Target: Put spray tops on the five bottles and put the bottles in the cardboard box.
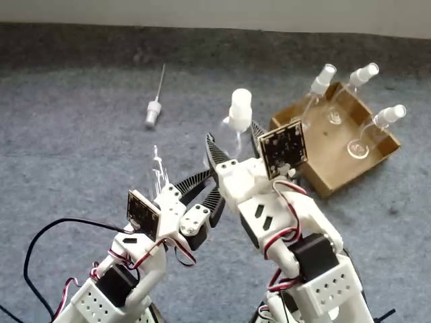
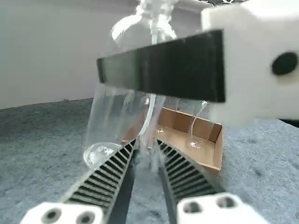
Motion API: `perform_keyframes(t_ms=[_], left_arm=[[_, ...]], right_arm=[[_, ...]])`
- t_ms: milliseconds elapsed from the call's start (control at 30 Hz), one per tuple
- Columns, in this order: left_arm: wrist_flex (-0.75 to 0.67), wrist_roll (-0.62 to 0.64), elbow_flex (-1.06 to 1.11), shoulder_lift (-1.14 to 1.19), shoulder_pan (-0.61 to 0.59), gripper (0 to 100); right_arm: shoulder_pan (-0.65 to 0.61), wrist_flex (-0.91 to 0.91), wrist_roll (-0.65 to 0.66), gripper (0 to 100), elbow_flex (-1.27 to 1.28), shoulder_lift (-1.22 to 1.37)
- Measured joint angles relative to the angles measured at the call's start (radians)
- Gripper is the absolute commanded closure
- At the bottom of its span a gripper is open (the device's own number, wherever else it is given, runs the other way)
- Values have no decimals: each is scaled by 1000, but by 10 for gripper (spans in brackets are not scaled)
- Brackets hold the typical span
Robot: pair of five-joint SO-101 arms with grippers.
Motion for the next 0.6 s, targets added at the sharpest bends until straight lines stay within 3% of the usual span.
perform_keyframes(t_ms=[600], left_arm=[[0,0,0,0,5,995]], right_arm=[[0,219,15,861,-163,-20]])
